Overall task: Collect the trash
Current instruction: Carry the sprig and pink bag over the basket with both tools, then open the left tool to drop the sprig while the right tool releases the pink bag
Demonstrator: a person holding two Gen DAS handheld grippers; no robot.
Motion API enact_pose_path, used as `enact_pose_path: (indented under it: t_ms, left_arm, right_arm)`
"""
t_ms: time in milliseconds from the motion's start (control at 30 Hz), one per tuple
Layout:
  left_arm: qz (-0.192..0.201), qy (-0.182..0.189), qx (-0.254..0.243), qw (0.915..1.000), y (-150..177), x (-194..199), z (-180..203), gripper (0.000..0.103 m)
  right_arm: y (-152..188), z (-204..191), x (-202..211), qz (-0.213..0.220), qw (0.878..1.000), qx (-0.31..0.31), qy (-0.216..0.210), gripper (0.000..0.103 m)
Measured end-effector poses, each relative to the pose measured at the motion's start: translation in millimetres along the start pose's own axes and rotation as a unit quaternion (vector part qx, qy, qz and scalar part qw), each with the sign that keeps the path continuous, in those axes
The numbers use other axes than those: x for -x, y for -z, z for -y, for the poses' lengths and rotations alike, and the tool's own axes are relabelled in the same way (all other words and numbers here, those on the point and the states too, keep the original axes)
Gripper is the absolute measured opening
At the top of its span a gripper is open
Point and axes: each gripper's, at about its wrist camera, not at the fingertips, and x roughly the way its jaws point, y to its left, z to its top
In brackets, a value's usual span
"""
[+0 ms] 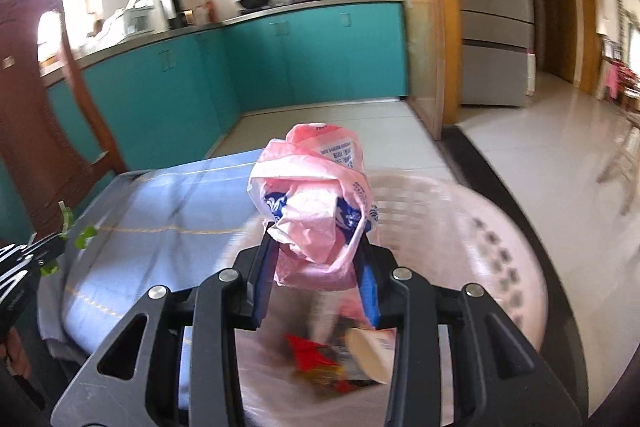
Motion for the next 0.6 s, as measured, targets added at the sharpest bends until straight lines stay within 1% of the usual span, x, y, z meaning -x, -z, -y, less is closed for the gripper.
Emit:
enact_pose_path:
  t_ms: [167, 267, 333, 400, 467, 533, 600]
  left_arm:
    - [0.001, 0.068, 0.002, 0.9977, -17, -4, 25, 0.005]
    - [0.005, 0.106, -0.002, 0.9944, -30, -6, 43, 0.005]
    - [0.006, 0.133, -0.002, 0.9911, -38, -9, 55, 0.005]
    - [0.005, 0.159, -0.006, 0.9873, -47, -15, 71, 0.005]
    - [0.006, 0.176, -0.015, 0.9842, -51, -21, 88, 0.005]
    - [0.005, 0.185, -0.024, 0.9824, -50, -26, 100, 0.005]
    - [-0.012, 0.191, -0.034, 0.9809, -45, -40, 117, 0.005]
  right_arm:
    - [5, 22, 0, -0.015, 0.999, -0.011, 0.043, 0.036]
    - [11, 29, -9, -0.042, 0.997, -0.017, 0.060, 0.036]
    - [13, 36, -13, -0.053, 0.996, -0.027, 0.070, 0.036]
    - [13, 40, -13, -0.054, 0.995, -0.039, 0.074, 0.036]
    - [12, 44, -12, -0.052, 0.994, -0.052, 0.076, 0.036]
    - [14, 50, -8, -0.048, 0.994, -0.062, 0.081, 0.037]
    - [15, 56, -6, -0.047, 0.993, -0.066, 0.086, 0.036]
